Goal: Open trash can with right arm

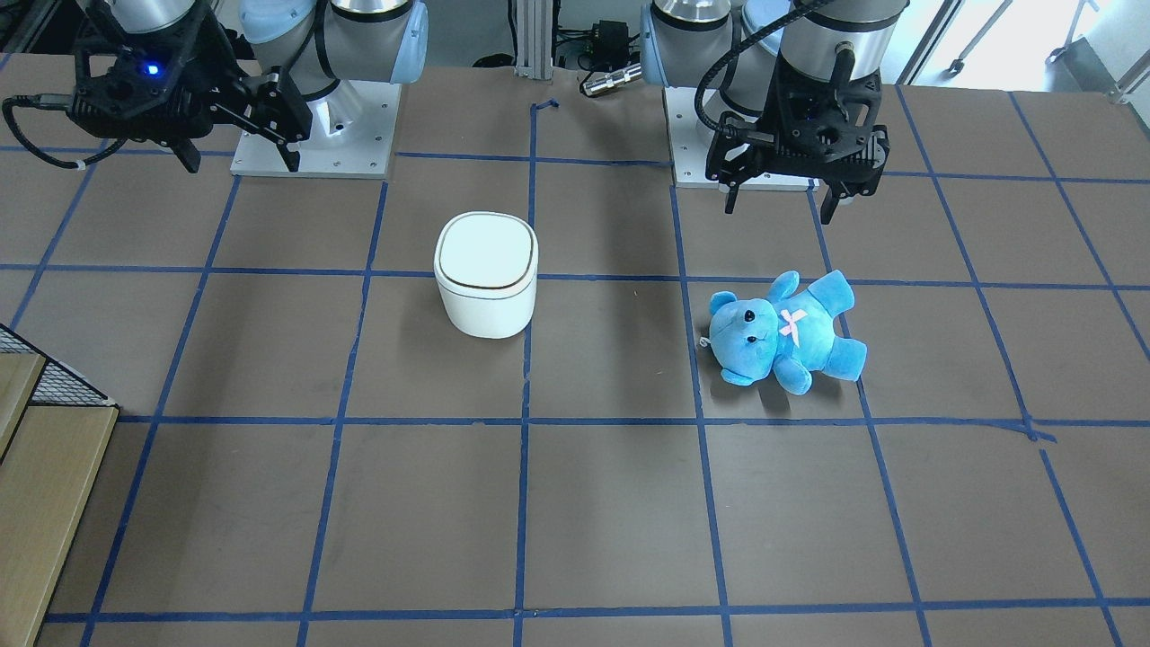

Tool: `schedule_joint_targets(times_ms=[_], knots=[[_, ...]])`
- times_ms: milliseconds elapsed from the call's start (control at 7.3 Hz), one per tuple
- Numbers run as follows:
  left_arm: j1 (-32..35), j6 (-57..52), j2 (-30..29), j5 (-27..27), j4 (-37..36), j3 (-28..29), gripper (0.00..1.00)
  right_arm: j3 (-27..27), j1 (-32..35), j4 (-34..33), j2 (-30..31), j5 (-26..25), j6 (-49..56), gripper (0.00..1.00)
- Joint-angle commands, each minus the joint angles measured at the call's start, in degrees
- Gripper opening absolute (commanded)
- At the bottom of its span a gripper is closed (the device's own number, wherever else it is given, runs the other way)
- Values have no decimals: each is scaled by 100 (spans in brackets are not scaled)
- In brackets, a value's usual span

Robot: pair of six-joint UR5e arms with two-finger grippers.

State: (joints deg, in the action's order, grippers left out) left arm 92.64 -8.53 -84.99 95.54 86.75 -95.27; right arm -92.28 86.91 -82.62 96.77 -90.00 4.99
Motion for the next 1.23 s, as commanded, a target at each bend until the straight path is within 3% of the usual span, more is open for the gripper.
schedule_joint_targets(times_ms=[0, 137, 274, 411, 822, 1096], knots=[[0, 0, 0, 0, 0, 0, 100, 0, 19, -9, 0, -9, -15, 100], [0, 0, 0, 0, 0, 0, 100, -9, 28, -9, 0, 87, -276, 98], [0, 0, 0, 0, 0, 0, 100, -26, 28, 0, 0, 88, -566, 78], [0, 0, 0, 0, 0, 0, 100, -35, 28, 9, -18, 97, -578, 49], [0, 0, 0, 0, 0, 0, 100, -96, 220, 9, -96, 455, -1127, 24], [0, 0, 0, 0, 0, 0, 100, -114, 693, -122, -298, 474, -1603, 16]])
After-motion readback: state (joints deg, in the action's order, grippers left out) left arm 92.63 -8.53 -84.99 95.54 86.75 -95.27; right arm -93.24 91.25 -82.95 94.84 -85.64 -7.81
